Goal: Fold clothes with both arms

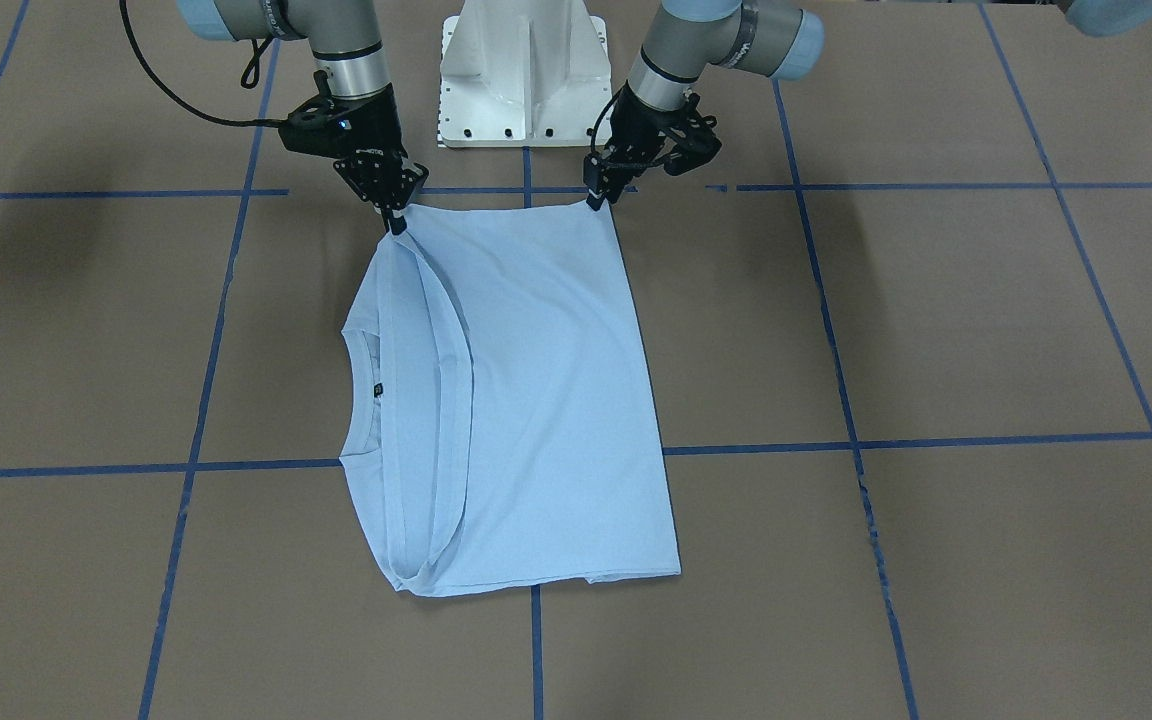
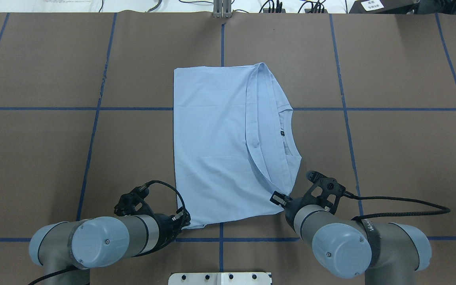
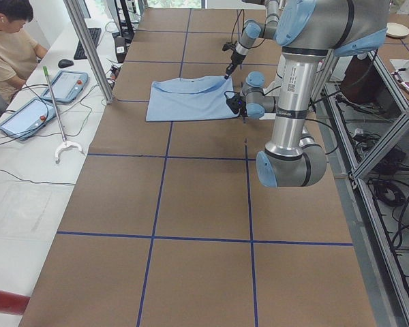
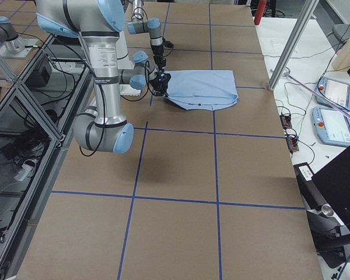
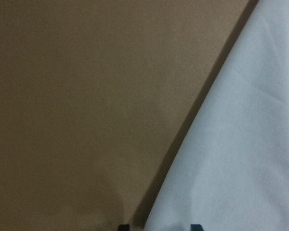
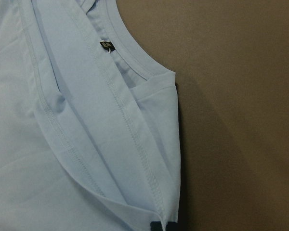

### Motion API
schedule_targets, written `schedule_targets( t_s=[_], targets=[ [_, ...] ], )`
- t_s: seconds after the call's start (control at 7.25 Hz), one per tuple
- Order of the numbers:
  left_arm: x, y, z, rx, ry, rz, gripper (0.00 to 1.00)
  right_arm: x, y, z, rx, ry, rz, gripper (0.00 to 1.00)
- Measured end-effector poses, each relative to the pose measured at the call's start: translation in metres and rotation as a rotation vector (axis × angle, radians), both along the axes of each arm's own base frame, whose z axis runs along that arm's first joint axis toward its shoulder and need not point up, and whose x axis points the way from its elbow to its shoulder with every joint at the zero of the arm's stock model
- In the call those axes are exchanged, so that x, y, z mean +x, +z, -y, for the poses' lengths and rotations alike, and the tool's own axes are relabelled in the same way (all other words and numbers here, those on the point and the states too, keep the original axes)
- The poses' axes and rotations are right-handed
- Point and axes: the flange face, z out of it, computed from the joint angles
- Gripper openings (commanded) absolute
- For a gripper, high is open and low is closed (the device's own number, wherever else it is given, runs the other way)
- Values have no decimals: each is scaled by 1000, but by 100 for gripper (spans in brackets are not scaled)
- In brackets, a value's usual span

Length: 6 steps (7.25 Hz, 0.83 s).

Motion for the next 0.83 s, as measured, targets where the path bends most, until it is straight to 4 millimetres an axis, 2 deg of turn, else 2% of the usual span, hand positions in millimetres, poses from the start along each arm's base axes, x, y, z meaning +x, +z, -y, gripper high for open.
schedule_targets(
  t_s=[0.41,0.55,0.69,0.83],
  targets=[
    [0,-4,-3,-24,-7,-13,0,0,-1,-1,0,-1,3,0],
    [-7,-11,-1,-24,-14,-30,0,-1,-3,-2,0,-4,6,0],
    [-27,-19,1,-20,-22,-54,0,-2,-7,-5,-2,-7,18,0],
    [-59,-25,-3,-19,-27,-82,0,0,-15,-13,-14,-7,44,0]
  ],
)
